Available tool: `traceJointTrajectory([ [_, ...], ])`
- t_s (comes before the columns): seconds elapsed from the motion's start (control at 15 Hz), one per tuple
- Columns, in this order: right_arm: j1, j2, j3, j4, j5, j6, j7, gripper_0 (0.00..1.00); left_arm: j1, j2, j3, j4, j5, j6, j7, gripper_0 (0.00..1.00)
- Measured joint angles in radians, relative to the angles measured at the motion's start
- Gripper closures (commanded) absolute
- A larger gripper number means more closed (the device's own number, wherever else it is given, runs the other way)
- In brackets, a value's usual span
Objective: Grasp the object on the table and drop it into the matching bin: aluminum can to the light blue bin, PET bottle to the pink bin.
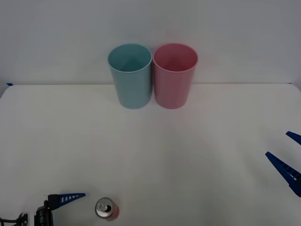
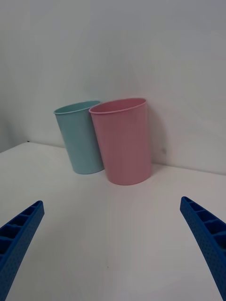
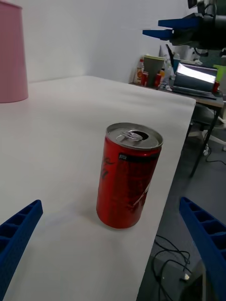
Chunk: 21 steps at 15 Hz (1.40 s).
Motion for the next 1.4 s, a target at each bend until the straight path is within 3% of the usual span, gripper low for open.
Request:
traceJointTrajectory([
  [1.13, 0.000, 0.000, 0.000, 0.000, 0.000, 0.000, 0.000, 0.00, -0.061, -0.147, 0.001, 0.001, -0.130, 0.049, -0.012, 0.00],
  [1.2, 0.000, 0.000, 0.000, 0.000, 0.000, 0.000, 0.000, 0.00, -0.062, -0.150, 0.001, 0.001, -0.134, 0.050, -0.012, 0.05],
  [1.27, 0.000, 0.000, 0.000, 0.000, 0.000, 0.000, 0.000, 0.00, -0.062, -0.151, 0.000, 0.001, -0.135, 0.051, -0.012, 0.48],
  [1.33, 0.000, 0.000, 0.000, 0.000, 0.000, 0.000, 0.000, 0.00, -0.062, -0.151, 0.001, 0.001, -0.135, 0.052, -0.012, 0.75],
  [1.4, 0.000, 0.000, 0.000, 0.000, 0.000, 0.000, 0.000, 0.00, -0.062, -0.152, 0.001, 0.001, -0.136, 0.051, -0.012, 0.94],
])
